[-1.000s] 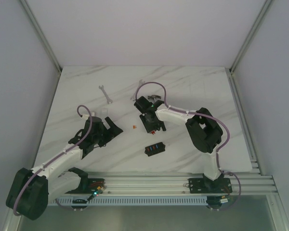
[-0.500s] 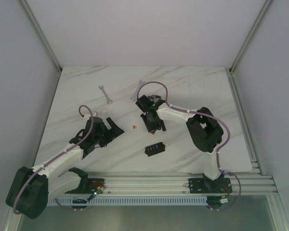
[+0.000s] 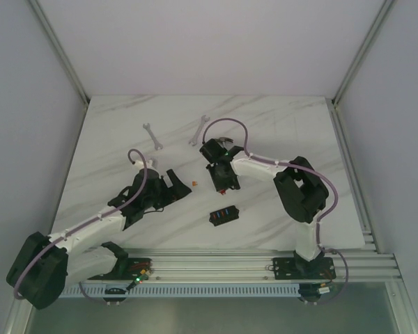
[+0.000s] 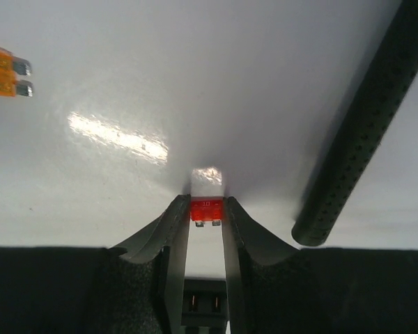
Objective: Snap on the fuse box
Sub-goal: Pick up the fuse from the center of the board.
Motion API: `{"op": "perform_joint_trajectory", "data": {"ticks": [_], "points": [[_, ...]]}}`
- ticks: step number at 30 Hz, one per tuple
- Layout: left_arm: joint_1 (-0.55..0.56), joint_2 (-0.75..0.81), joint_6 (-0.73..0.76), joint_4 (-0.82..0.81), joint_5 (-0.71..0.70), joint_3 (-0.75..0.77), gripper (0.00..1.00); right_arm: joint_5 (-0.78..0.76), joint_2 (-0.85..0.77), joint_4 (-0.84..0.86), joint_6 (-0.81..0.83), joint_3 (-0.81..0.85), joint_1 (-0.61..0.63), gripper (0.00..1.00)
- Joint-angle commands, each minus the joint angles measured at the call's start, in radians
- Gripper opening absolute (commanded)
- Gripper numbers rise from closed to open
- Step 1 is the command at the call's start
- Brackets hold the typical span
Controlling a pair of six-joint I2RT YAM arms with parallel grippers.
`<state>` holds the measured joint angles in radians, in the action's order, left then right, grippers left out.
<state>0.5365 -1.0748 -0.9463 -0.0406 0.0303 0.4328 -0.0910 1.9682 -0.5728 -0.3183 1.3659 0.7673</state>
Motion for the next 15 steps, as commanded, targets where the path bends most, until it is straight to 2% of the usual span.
{"op": "perform_joint_trajectory", "data": {"ticks": [1, 12, 15], "points": [[0.059, -0.008, 0.057, -0.137, -0.058, 0.030, 1.00, -0.031, -0.077, 0.001, -0.074, -0.043, -0.006, 0.22], [0.198, -0.076, 0.232, -0.459, -0.136, 0.045, 0.93, -0.053, -0.314, 0.095, -0.237, -0.097, -0.006, 0.22], [0.229, -0.102, 0.278, -0.547, -0.144, 0.048, 0.87, -0.048, -0.369, 0.134, -0.282, -0.130, -0.006, 0.23]]}}
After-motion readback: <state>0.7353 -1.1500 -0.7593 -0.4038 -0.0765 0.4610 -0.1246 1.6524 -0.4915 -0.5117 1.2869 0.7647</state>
